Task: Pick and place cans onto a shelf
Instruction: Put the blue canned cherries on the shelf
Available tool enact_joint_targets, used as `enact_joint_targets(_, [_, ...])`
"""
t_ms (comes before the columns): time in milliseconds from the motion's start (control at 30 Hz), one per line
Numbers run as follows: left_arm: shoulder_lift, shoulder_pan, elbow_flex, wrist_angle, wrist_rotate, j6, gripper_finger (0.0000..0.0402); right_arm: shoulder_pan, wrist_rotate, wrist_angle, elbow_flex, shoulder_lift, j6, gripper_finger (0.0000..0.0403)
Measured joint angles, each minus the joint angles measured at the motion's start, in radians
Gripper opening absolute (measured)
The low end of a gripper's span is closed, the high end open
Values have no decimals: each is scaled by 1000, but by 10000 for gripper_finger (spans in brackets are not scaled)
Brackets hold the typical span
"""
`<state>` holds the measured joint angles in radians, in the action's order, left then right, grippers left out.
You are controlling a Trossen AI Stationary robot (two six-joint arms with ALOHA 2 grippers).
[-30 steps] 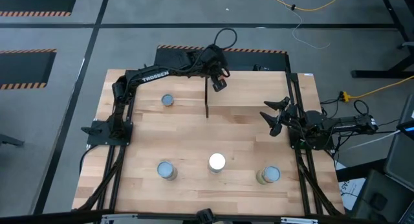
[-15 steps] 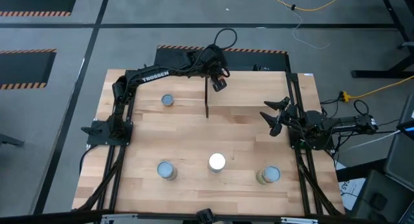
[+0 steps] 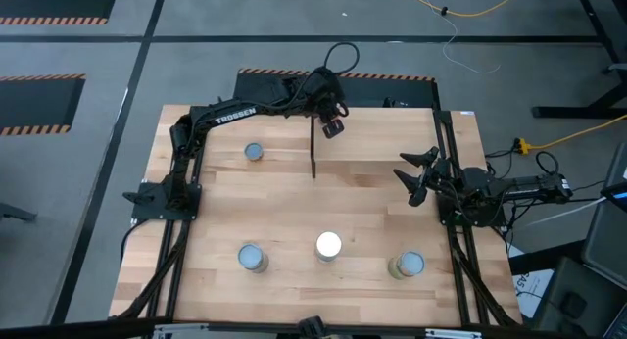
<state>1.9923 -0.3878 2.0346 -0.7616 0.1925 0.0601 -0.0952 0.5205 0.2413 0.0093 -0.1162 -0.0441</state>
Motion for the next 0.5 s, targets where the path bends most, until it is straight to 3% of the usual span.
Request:
enact_joint_targets(233, [0,0,0,3,0,0,114,0,0,0,0,0,0,281])
enact_joint_targets(500, [-10,2,0,23,2,3,114,0,0,0,0,0,0,281])
